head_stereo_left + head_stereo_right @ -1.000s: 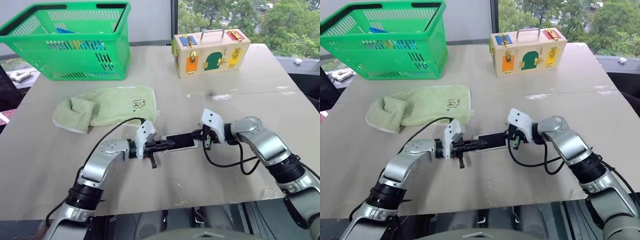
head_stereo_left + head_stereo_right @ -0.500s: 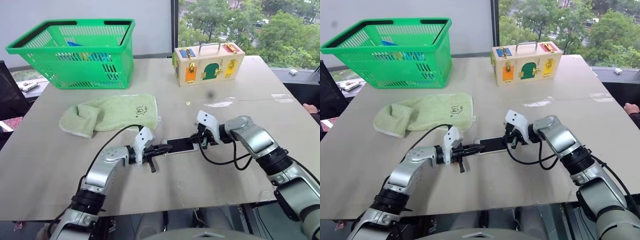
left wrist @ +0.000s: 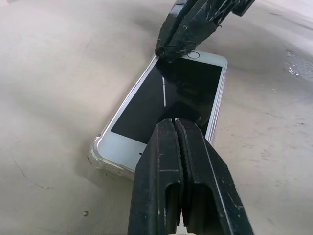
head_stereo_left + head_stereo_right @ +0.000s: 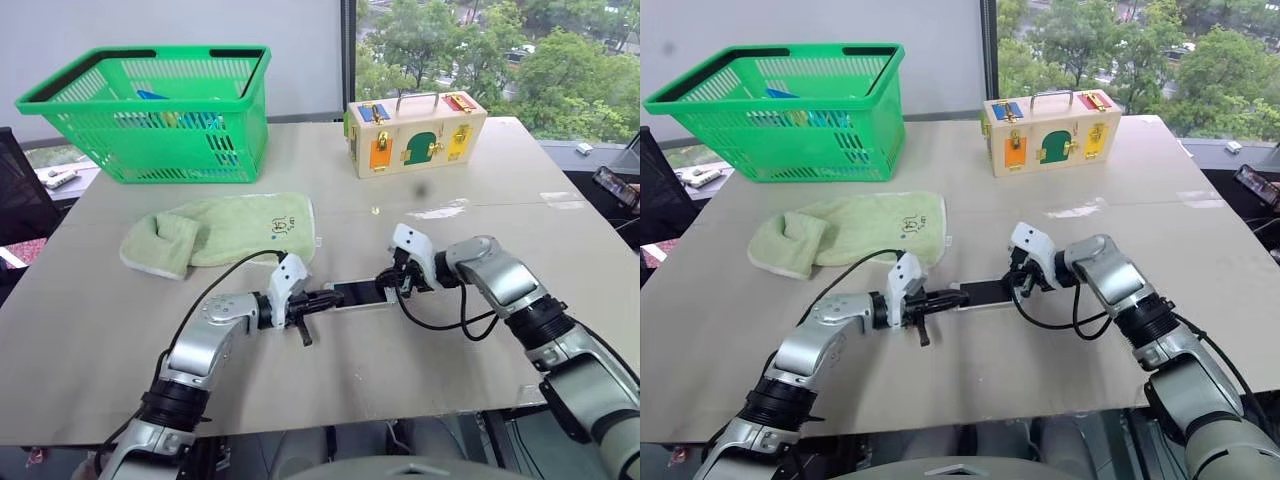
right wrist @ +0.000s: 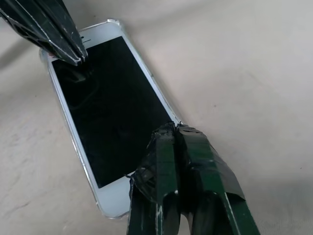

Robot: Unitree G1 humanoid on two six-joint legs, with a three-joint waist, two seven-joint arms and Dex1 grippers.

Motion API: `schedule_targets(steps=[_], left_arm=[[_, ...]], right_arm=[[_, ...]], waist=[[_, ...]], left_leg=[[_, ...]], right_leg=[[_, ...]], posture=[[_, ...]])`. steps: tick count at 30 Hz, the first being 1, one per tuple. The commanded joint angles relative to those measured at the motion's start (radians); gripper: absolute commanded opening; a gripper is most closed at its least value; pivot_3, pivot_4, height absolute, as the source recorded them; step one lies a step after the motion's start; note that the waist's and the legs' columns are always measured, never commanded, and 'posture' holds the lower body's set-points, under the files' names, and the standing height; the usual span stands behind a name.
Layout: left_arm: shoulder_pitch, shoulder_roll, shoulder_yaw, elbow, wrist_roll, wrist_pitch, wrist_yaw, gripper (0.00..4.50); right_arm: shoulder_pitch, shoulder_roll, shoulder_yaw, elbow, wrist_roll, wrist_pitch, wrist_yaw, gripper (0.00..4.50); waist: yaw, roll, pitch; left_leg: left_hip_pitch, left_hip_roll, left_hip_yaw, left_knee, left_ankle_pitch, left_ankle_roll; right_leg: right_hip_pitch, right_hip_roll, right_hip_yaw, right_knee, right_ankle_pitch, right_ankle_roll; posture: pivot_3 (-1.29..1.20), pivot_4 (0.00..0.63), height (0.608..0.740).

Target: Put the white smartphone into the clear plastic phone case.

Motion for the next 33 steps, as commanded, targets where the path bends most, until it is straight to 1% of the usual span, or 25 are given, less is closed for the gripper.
schedule_targets(steps=[1, 3, 5, 6, 9, 12, 16, 19, 22, 24, 26, 29, 33], left_arm=[[0.012, 0.006, -0.023, 0.015, 0.024, 0.017, 0.001, 0.04], [0.013, 0.004, -0.026, 0.02, 0.027, 0.015, 0.002, 0.04], [0.015, 0.004, -0.028, 0.015, 0.027, 0.019, 0.003, 0.04], [0.015, 0.004, -0.029, 0.011, 0.027, 0.022, 0.004, 0.04], [0.011, 0.004, -0.033, -0.001, 0.026, 0.036, 0.008, 0.04], [0.008, 0.002, -0.034, -0.021, 0.022, 0.056, 0.015, 0.04], [0.007, 0.002, -0.034, -0.046, 0.017, 0.079, 0.022, 0.04], [0.008, 0.001, -0.034, -0.059, 0.013, 0.09, 0.029, 0.04], [0.008, -0.002, -0.035, -0.069, 0.012, 0.098, 0.037, 0.04], [0.008, -0.007, -0.035, -0.073, 0.013, 0.102, 0.041, 0.04], [0.01, -0.011, -0.037, -0.076, 0.014, 0.104, 0.045, 0.04], [0.011, -0.011, -0.036, -0.078, 0.013, 0.107, 0.048, 0.04], [0.008, -0.009, -0.035, -0.088, 0.008, 0.119, 0.051, 0.04]], right_arm=[[0.121, -0.018, -0.028, -0.039, 0.022, 0.001, -0.009, 0.0], [0.135, -0.037, -0.072, -0.146, 0.06, 0.019, 0.009, 0.0], [0.145, -0.074, -0.081, -0.246, 0.088, 0.059, 0.038, 0.0], [0.148, -0.093, -0.078, -0.285, 0.097, 0.079, 0.048, 0.0], [0.135, -0.144, -0.019, -0.336, 0.081, 0.112, 0.075, 0.0], [0.111, -0.171, 0.073, -0.283, 0.003, 0.111, 0.066, 0.0], [0.077, -0.193, 0.168, -0.216, -0.063, 0.135, 0.075, 0.0], [0.055, -0.2, 0.237, -0.165, -0.104, 0.132, 0.107, 0.0], [0.047, -0.202, 0.287, -0.147, -0.122, 0.119, 0.153, 0.0], [0.047, -0.208, 0.315, -0.143, -0.145, 0.107, 0.176, 0.0], [0.057, -0.205, 0.311, -0.143, -0.156, 0.09, 0.175, 0.0], [0.062, -0.202, 0.263, -0.15, -0.15, 0.069, 0.166, 0.0], [0.075, -0.182, 0.132, -0.229, -0.054, 0.05, 0.171, 0.0]], waist=[[0.001, 0.001, 0.005], [0.002, 0.002, 0.016], [0.001, 0.011, 0.025], [0.001, 0.012, 0.028], [0.001, 0.005, 0.035], [0.001, 0.004, 0.036], [0.001, 0.002, 0.037], [0.001, -0.001, 0.035], [0.002, -0.005, 0.031], [0.002, -0.005, 0.03], [0.003, -0.004, 0.028], [0.003, -0.005, 0.027], [0.004, -0.006, 0.028]], left_leg=[[0.0, 0.0, 0.0, -0.001, 0.0, 0.0], [-0.001, 0.0, 0.0, -0.001, 0.0, 0.0], [-0.008, 0.0, 0.001, -0.001, 0.0, 0.0], [-0.01, -0.001, 0.001, -0.001, 0.0, 0.0], [-0.011, -0.001, 0.0, -0.005, 0.002, 0.004], [-0.011, -0.001, 0.0, -0.008, 0.002, 0.003], [-0.011, -0.001, -0.001, -0.008, 0.001, 0.002], [-0.009, -0.001, -0.003, -0.008, 0.001, 0.002], [-0.008, -0.001, -0.004, -0.008, 0.001, 0.002], [-0.008, -0.001, -0.005, -0.008, 0.001, 0.002], [-0.008, -0.001, -0.006, -0.008, 0.001, 0.002], [-0.009, -0.001, -0.008, -0.008, 0.001, 0.001], [-0.009, -0.001, -0.009, -0.008, -0.002, -0.002]], right_leg=[[0.0, 0.0, 0.0, -0.001, 0.0, 0.0], [-0.001, 0.0, 0.0, -0.001, 0.0, 0.0], [-0.006, -0.001, -0.001, -0.002, 0.0, 0.0], [-0.008, -0.002, -0.001, -0.002, 0.0, 0.0], [-0.009, 0.0, -0.004, -0.002, -0.002, 0.001], [-0.009, 0.002, -0.005, -0.002, -0.003, 0.001], [-0.008, 0.002, -0.009, -0.003, -0.005, 0.0], [-0.007, 0.001, -0.012, -0.003, -0.006, -0.001], [-0.006, 0.0, -0.013, -0.004, -0.006, -0.002], [-0.005, 0.0, -0.013, -0.005, -0.006, -0.002], [-0.004, 0.0, -0.013, -0.006, -0.006, -0.002], [-0.002, 0.0, -0.014, -0.008, -0.006, -0.002], [-0.001, -0.001, -0.014, -0.011, -0.006, -0.002]], posture=[[0.0, 0.15, 0.74], [0.0, 0.15, 0.74], [0.0, 0.15, 0.74], [0.0, 0.15, 0.74], [0.0, 0.15, 0.74], [0.0, 0.15, 0.74], [0.0, 0.15, 0.74], [0.0, 0.15, 0.74], [0.0, 0.15, 0.74], [0.0, 0.15, 0.74], [0.0, 0.15, 0.74], [0.0, 0.15, 0.74], [0.0, 0.15, 0.74]])
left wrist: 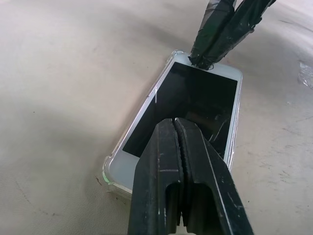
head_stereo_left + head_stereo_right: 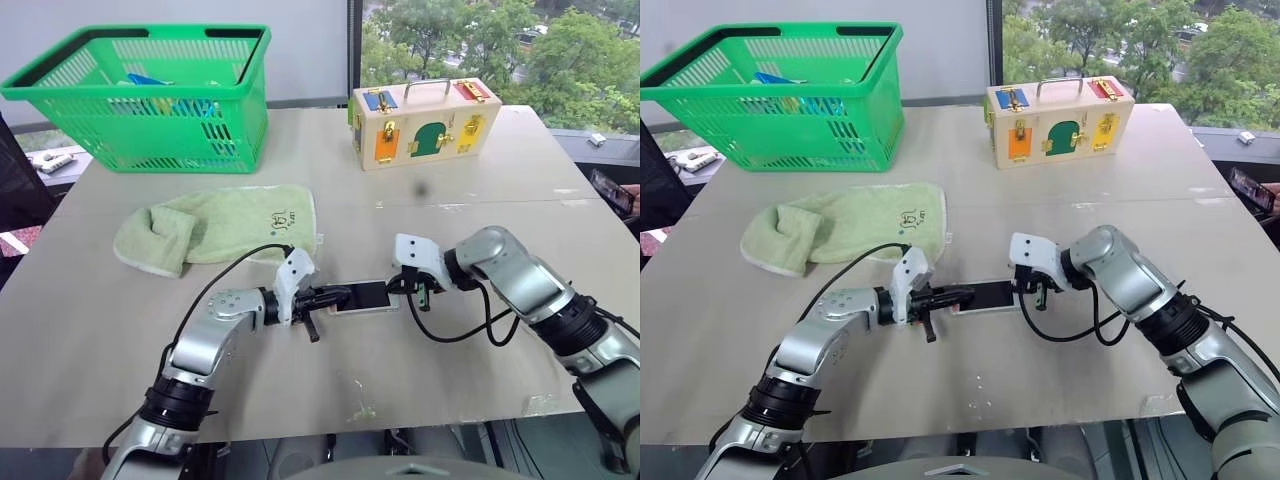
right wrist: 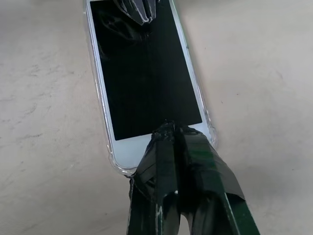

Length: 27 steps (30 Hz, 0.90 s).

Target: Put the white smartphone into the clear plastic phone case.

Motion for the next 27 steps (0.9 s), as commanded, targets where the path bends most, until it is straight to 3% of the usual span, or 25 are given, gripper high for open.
schedule_targets(steps=[1, 4, 12, 27], left_arm=[[0.016, 0.003, -0.025, 0.003, 0.008, 0.039, 0.006, 0.04], [0.012, 0.001, -0.022, -0.003, 0.006, 0.049, 0.008, 0.04], [0.022, 0.001, -0.022, -0.009, 0.008, 0.04, 0.007, 0.04], [0.062, 0.015, -0.034, -0.034, 0.018, 0.036, 0.002, 0.04]], right_arm=[[0.089, -0.009, 0.008, 0.007, 0.046, 0.037, 0.037, 0.0], [0.094, -0.022, -0.01, -0.035, 0.059, 0.033, 0.049, 0.0], [0.056, -0.036, 0.065, -0.029, 0.022, 0.015, 0.099, 0.0], [0.05, 0.023, -0.095, -0.137, 0.187, 0.032, 0.091, 0.0]], waist=[[0.0, -0.002, 0.002], [0.0, 0.006, 0.009], [-0.003, 0.006, 0.015], [-0.002, 0.004, 0.031]], left_leg=[[0.0, 0.0, 0.0, 0.0, 0.0, 0.0], [-0.002, 0.0, 0.0, 0.0, 0.001, 0.001], [-0.004, 0.0, -0.002, -0.002, 0.0, 0.0], [-0.005, 0.001, -0.001, -0.001, -0.001, 0.0]], right_leg=[[0.0, 0.0, 0.0, 0.0, 0.0, 0.0], [-0.001, 0.0, 0.0, -0.001, 0.0, 0.0], [-0.002, 0.004, -0.005, -0.001, 0.0, 0.003], [-0.002, 0.004, -0.005, -0.001, -0.001, 0.004]], posture=[[0.0, 0.15, 0.74], [0.0, 0.15, 0.74], [0.0, 0.15, 0.74], [0.0, 0.15, 0.74]])
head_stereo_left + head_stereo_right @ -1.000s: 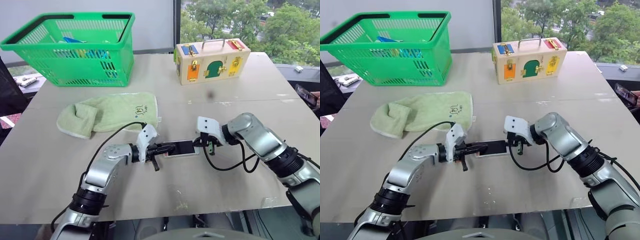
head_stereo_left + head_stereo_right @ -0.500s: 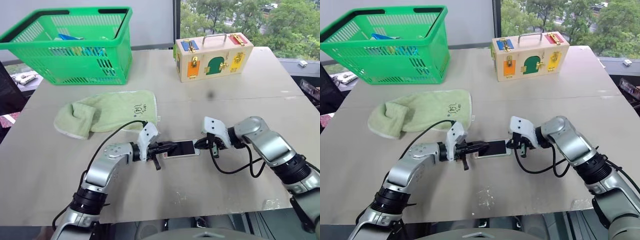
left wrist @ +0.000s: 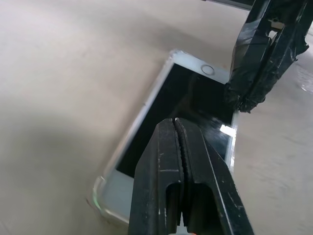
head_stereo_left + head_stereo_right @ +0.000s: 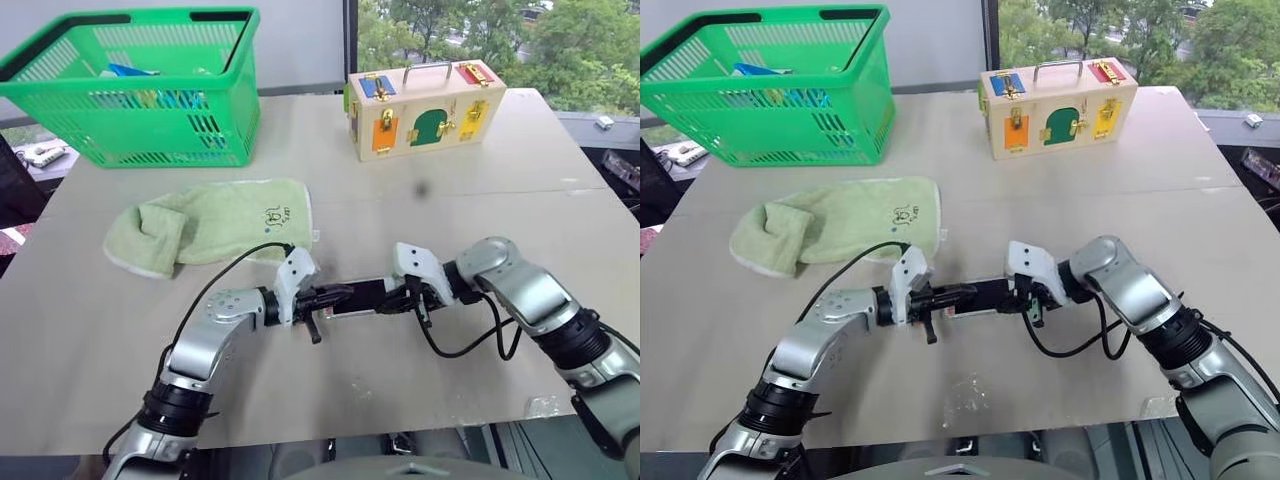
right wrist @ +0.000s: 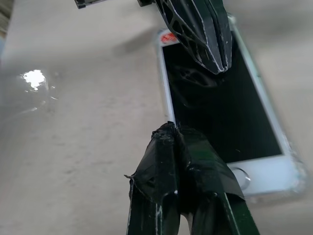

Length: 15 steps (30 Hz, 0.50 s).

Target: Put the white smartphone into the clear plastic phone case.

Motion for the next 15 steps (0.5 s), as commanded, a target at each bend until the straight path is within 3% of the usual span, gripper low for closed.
schedule_targets(steps=[1, 11, 15], left_arm=[[0.032, 0.018, -0.042, 0.038, 0.029, 0.024, 0.0, 0.04], [0.041, 0.027, -0.059, 0.086, 0.049, -0.029, -0.015, 0.04], [0.057, 0.025, -0.065, 0.113, 0.059, -0.066, -0.017, 0.04]], right_arm=[[-0.006, -0.01, -0.021, -0.037, 0.02, 0.008, -0.004, 0.0], [-0.025, -0.035, -0.011, 0.039, -0.016, 0.027, -0.033, 0.0], [-0.038, -0.075, 0.058, 0.066, -0.05, 0.05, 0.009, 0.0]], waist=[[0.0, 0.0, 0.002], [0.0, 0.0, 0.002], [0.0, 0.0, 0.002]], left_leg=[[0.0, 0.0, 0.0, 0.0, 0.0, 0.0], [0.0, 0.0, 0.0, 0.002, 0.0, 0.0], [0.0, -0.001, 0.001, 0.003, 0.0, 0.0]], right_leg=[[0.0, 0.0, 0.0, 0.001, 0.0, 0.0], [-0.001, 0.0, 0.0, 0.004, 0.0, 0.0], [-0.001, 0.0, 0.001, 0.005, 0.0, 0.0]], posture=[[0.0, 0.15, 0.74], [0.0, 0.15, 0.74], [0.0, 0.15, 0.74]])
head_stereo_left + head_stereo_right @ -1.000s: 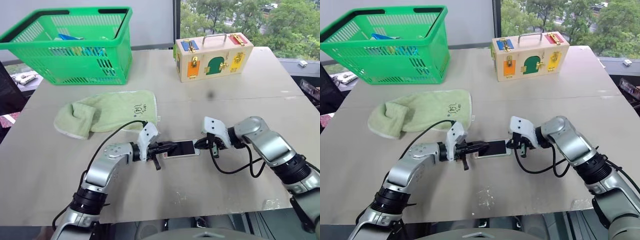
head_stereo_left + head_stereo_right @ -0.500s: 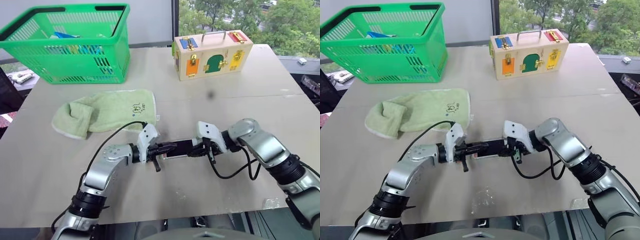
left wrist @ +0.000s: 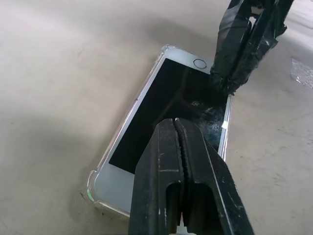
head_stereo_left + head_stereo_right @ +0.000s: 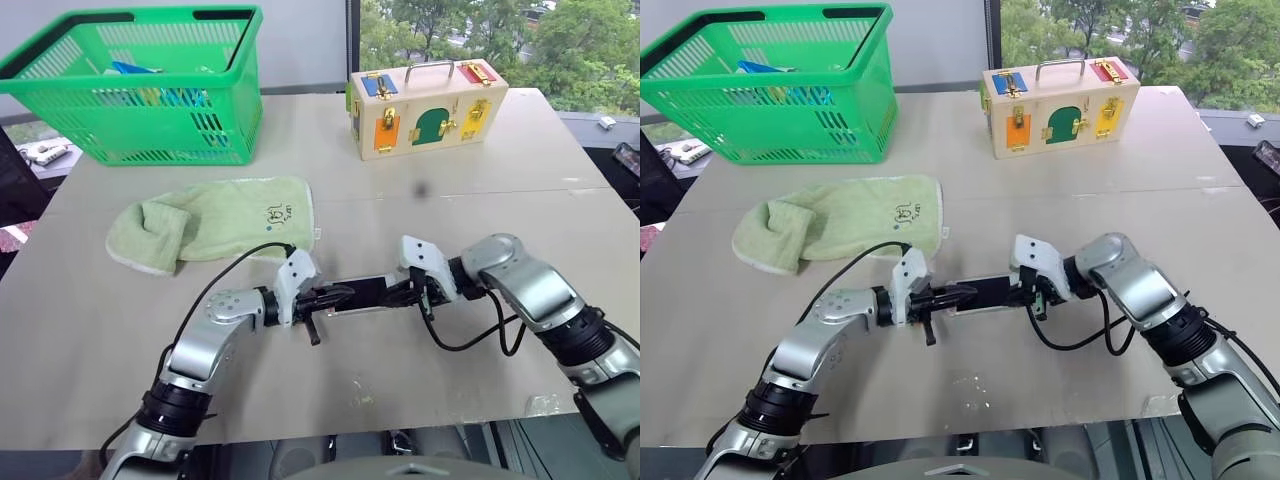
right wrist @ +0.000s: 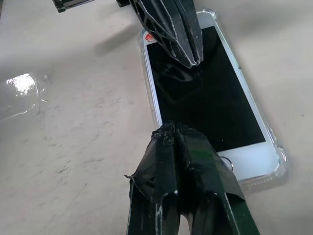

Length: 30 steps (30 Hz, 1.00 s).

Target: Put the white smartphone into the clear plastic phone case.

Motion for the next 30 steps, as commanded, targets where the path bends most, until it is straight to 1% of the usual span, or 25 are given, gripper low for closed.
schedule_targets(steps=[1, 3, 6, 8, 10, 11, 12, 13, 14, 18, 19, 20, 21, 22, 24, 25, 26, 29, 30], left_arm=[[0.051, 0.01, -0.049, 0.086, 0.052, -0.001, 0.001, 0.04], [0.057, 0.005, -0.053, 0.102, 0.056, -0.022, 0.002, 0.04], [0.063, -0.003, -0.058, 0.114, 0.057, -0.041, 0.005, 0.04], [0.067, -0.008, -0.06, 0.127, 0.058, -0.057, 0.007, 0.04], [0.069, -0.015, -0.058, 0.159, 0.064, -0.089, 0.005, 0.04], [0.069, -0.019, -0.056, 0.17, 0.064, -0.106, 0.003, 0.04], [0.069, -0.024, -0.052, 0.177, 0.061, -0.121, 0.001, 0.04], [0.072, -0.028, -0.04, 0.177, 0.052, -0.135, -0.001, 0.04], [0.073, -0.033, -0.029, 0.181, 0.042, -0.152, -0.005, 0.04], [0.1, -0.058, 0.056, 0.138, -0.044, -0.223, -0.029, 0.04], [0.109, -0.06, 0.083, 0.122, -0.069, -0.234, -0.034, 0.04], [0.117, -0.064, 0.114, 0.101, -0.102, -0.226, -0.028, 0.27], [0.124, -0.066, 0.149, 0.075, -0.142, -0.205, -0.016, 0.57], [0.135, -0.055, 0.175, 0.04, -0.178, -0.178, -0.018, 0.9], [0.16, -0.019, 0.213, -0.026, -0.229, -0.14, -0.04, 1.7], [0.176, -0.003, 0.239, -0.044, -0.249, -0.137, -0.051, 2.16], [0.192, 0.012, 0.263, -0.054, -0.268, -0.132, -0.061, 2.74], [0.247, 0.082, 0.339, -0.075, -0.305, -0.118, -0.111, 4.17], [0.259, 0.099, 0.357, -0.081, -0.31, -0.115, -0.116, 4.5]], right_arm=[[-0.007, -0.038, 0.075, 0.047, -0.049, 0.036, 0.03, 0.0], [-0.024, -0.037, 0.136, 0.093, -0.089, 0.033, 0.037, 0.0], [-0.042, -0.003, 0.222, 0.202, -0.149, 0.014, 0.045, 0.0], [-0.042, 0.017, 0.27, 0.267, -0.184, -0.009, 0.055, 0.0], [-0.032, 0.036, 0.29, 0.314, -0.211, -0.042, 0.052, 0.0], [-0.026, 0.044, 0.283, 0.325, -0.218, -0.059, 0.044, 0.0], [-0.018, 0.053, 0.26, 0.323, -0.213, -0.07, 0.031, 0.0], [0.002, 0.065, 0.204, 0.299, -0.192, -0.087, -0.002, 0.0], [0.021, 0.077, 0.151, 0.274, -0.172, -0.112, -0.032, 0.0], [0.179, 0.15, -0.158, 0.044, -0.046, -0.231, -0.213, 0.0], [0.219, 0.159, -0.217, -0.016, -0.032, -0.251, -0.253, 0.0], [0.258, 0.164, -0.267, -0.07, -0.017, -0.267, -0.286, 0.0], [0.311, 0.167, -0.319, -0.135, 0.003, -0.277, -0.314, 0.29], [0.366, 0.153, -0.354, -0.201, 0.016, -0.27, -0.327, 0.63], [0.466, 0.127, -0.408, -0.315, 0.035, -0.257, -0.35, 1.31], [0.516, 0.123, -0.447, -0.373, 0.059, -0.235, -0.368, 1.78], [0.565, 0.114, -0.486, -0.426, 0.08, -0.218, -0.383, 2.37], [0.728, 0.085, -0.616, -0.57, 0.134, -0.178, -0.412, 3.79], [0.766, 0.08, -0.647, -0.601, 0.149, -0.168, -0.42, 4.29]], waist=[[0.0, 0.0, 0.0], [-0.001, 0.0, -0.002], [-0.002, 0.001, -0.006], [-0.004, -0.001, -0.016], [-0.004, 0.0, -0.025], [-0.004, -0.001, -0.028], [-0.004, -0.002, -0.03], [-0.003, -0.004, -0.031], [-0.003, -0.004, -0.031], [-0.002, -0.003, -0.023], [-0.003, 0.002, -0.015], [-0.003, 0.005, -0.012], [-0.003, 0.006, -0.009], [-0.001, 0.005, -0.003], [0.0, 0.003, -0.001], [0.0, 0.002, 0.0], [0.0, 0.001, 0.0], [-0.001, -0.001, 0.005], [-0.001, -0.002, 0.007]], left_leg=[[0.0, 0.0, 0.0, 0.0, 0.0, 0.0], [0.002, 0.0, 0.0, 0.0, 0.0, 0.0], [0.004, 0.0, 0.0, 0.0, 0.0, 0.0], [0.007, 0.0, 0.0, 0.0, 0.0, 0.0], [0.01, 0.001, 0.0, 0.0, 0.0, 0.0], [0.013, 0.002, 0.0, 0.0, 0.0, 0.0], [0.018, 0.002, 0.0, -0.001, -0.001, -0.001], [0.022, 0.003, -0.001, -0.002, -0.003, -0.005], [0.023, 0.003, -0.002, -0.002, -0.003, -0.006], [0.022, 0.003, -0.005, -0.002, -0.004, -0.006], [0.02, 0.003, -0.005, -0.002, -0.004, -0.006], [0.016, 0.003, -0.003, -0.002, -0.003, -0.006], [0.01, 0.002, -0.002, -0.001, -0.003, -0.006], [0.003, 0.001, 0.0, 0.001, 0.001, -0.002], [-0.004, 0.002, -0.001, 0.002, 0.001, -0.003], [-0.009, 0.002, -0.003, 0.002, 0.002, -0.005], [-0.014, 0.002, -0.003, 0.002, 0.004, -0.009], [-0.014, 0.001, -0.002, 0.002, 0.002, -0.012], [-0.014, 0.0, -0.002, 0.002, 0.001, -0.011]], right_leg=[[0.0, 0.0, 0.0, 0.0, 0.0, 0.0], [0.001, -0.001, 0.0, 0.0, 0.0, 0.0], [0.002, -0.001, 0.0, 0.002, 0.0, 0.0], [0.003, -0.001, 0.0, 0.002, 0.0, 0.0], [0.005, 0.0, 0.0, 0.002, -0.001, -0.001], [0.007, -0.001, 0.0, 0.002, -0.002, -0.004], [0.011, -0.001, -0.001, 0.002, -0.003, -0.004], [0.015, -0.002, -0.001, 0.002, -0.003, -0.004], [0.016, -0.005, -0.002, 0.002, -0.004, -0.005], [0.014, -0.006, -0.003, 0.001, -0.003, -0.005], [0.013, -0.007, -0.003, 0.001, -0.003, -0.005], [0.009, -0.007, -0.003, 0.002, -0.003, -0.005], [0.003, -0.008, -0.002, 0.003, -0.003, -0.004], [-0.004, -0.007, -0.002, 0.008, 0.001, 0.0], [-0.01, -0.003, -0.002, 0.009, 0.0, -0.001], [-0.014, -0.001, -0.004, 0.009, 0.001, -0.002], [-0.019, 0.001, -0.004, 0.008, 0.002, -0.004], [-0.019, 0.001, -0.004, 0.006, 0.001, -0.003], [-0.019, 0.001, -0.004, 0.005, 0.0, -0.001]], posture=[[0.0, 0.15, 0.74], [0.0, 0.15, 0.74], [0.0, 0.15, 0.74], [0.0, 0.15, 0.74], [0.0, 0.15, 0.74], [0.0, 0.15, 0.74], [0.0, 0.15, 0.74], [0.0, 0.15, 0.74], [0.0, 0.15, 0.74], [0.0, 0.15, 0.74], [0.0, 0.15, 0.74], [0.0, 0.15, 0.74], [0.0, 0.15, 0.74], [0.0, 0.15, 0.74], [0.0, 0.15, 0.74], [0.0, 0.15, 0.74], [0.0, 0.15, 0.74], [0.0, 0.15, 0.74], [0.0, 0.15, 0.74]])
